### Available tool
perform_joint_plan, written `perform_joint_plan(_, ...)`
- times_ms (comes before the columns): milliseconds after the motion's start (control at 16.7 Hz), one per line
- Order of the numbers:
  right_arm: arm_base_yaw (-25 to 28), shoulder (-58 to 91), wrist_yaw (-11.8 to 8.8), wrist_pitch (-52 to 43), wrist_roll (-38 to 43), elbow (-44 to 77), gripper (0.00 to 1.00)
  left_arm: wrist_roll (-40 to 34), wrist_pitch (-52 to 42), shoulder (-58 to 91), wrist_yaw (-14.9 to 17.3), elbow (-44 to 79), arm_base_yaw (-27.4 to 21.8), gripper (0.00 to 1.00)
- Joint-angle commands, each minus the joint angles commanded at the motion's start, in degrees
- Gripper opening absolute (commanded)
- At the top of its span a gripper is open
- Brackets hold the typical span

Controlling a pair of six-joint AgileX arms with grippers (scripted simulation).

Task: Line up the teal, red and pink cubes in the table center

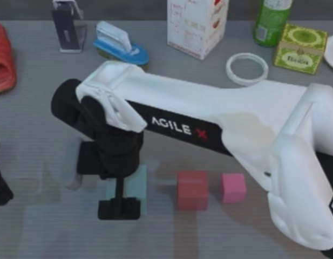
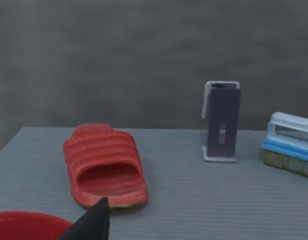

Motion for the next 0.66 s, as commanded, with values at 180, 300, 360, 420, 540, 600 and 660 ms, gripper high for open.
perform_joint_plan(180,0.10,0.56,-0.03,-4.00,0.01,4.15,1.00,0.00,0.00,0.00,0.00,0.00,0.00,1.00)
perform_joint_plan(300,0.27,1.04,-0.05,-8.53,-0.07,9.51,1.00,0.00,0.00,0.00,0.00,0.00,0.00,1.00)
perform_joint_plan(360,0.33,1.26,-0.05,-10.96,-0.08,12.30,1.00,0.00,0.00,0.00,0.00,0.00,0.00,1.00)
perform_joint_plan(420,0.39,1.44,-0.04,-13.25,-0.10,14.74,1.00,0.00,0.00,0.00,0.00,0.00,0.00,1.00)
perform_joint_plan(540,0.46,1.58,0.00,-16.35,-0.13,17.90,1.00,0.00,0.00,0.00,0.00,0.00,0.00,1.00)
perform_joint_plan(600,0.47,1.54,0.02,-17.01,-0.13,18.57,1.00,0.00,0.00,0.00,0.00,0.00,0.00,1.00)
perform_joint_plan(660,0.46,1.53,0.02,-17.10,-0.13,18.67,1.00,0.00,0.00,0.00,0.00,0.00,0.00,1.00)
